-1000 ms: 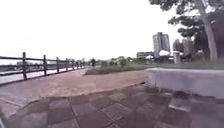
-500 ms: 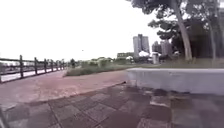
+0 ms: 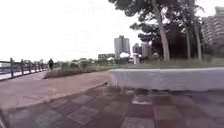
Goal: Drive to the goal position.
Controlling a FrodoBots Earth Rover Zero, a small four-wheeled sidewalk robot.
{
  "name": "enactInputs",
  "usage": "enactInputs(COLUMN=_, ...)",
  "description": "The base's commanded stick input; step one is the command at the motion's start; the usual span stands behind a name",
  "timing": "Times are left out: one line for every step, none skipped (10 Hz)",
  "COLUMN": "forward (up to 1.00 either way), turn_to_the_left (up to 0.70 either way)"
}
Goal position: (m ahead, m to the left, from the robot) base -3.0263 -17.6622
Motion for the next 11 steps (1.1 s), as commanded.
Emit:
enactInputs(forward=0.0, turn_to_the_left=-1.0)
enactInputs(forward=0.0, turn_to_the_left=-1.0)
enactInputs(forward=0.0, turn_to_the_left=-1.0)
enactInputs(forward=0.0, turn_to_the_left=-1.0)
enactInputs(forward=0.0, turn_to_the_left=-1.0)
enactInputs(forward=0.0, turn_to_the_left=-1.0)
enactInputs(forward=0.0, turn_to_the_left=-1.0)
enactInputs(forward=0.0, turn_to_the_left=-1.0)
enactInputs(forward=0.0, turn_to_the_left=-1.0)
enactInputs(forward=0.0, turn_to_the_left=-1.0)
enactInputs(forward=0.0, turn_to_the_left=-1.0)
